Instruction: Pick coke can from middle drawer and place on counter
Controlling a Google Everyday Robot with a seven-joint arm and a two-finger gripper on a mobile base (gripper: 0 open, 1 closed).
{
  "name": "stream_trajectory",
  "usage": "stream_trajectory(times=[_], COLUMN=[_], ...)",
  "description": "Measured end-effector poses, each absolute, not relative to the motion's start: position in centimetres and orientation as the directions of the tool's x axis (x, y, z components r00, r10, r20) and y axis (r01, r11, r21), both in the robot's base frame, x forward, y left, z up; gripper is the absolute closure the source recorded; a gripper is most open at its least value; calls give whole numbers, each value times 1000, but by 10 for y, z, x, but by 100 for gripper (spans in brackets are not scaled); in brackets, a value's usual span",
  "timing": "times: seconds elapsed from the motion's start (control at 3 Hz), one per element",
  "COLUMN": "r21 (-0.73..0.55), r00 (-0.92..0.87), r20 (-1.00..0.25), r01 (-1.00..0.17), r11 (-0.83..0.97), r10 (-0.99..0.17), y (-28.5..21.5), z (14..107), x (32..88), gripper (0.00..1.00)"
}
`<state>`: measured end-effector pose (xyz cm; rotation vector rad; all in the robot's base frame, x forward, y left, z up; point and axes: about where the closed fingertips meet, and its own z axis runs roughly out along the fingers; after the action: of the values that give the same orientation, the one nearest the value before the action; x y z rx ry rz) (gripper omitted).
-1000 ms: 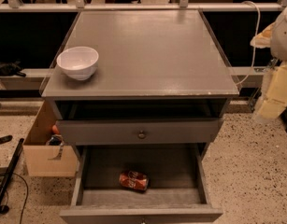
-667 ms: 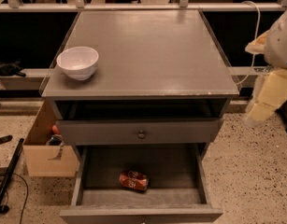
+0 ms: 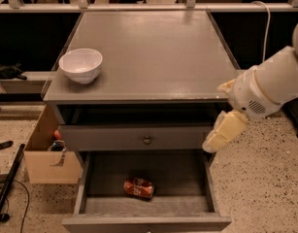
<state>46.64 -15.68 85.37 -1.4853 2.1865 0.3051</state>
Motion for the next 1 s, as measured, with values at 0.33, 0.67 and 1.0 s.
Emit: stream_trajectory(times=[0.33, 0.67, 1.0], r21=[-71, -71, -54], r00=[-294, -294, -332], r20=[-563, -563, -597], r01=[-914, -914, -892], r11=[400, 400, 449], r10=[-772, -772, -731], y=[-146, -146, -146], z=[812, 812, 787], x=[481, 481, 476], gripper=[0, 0, 0])
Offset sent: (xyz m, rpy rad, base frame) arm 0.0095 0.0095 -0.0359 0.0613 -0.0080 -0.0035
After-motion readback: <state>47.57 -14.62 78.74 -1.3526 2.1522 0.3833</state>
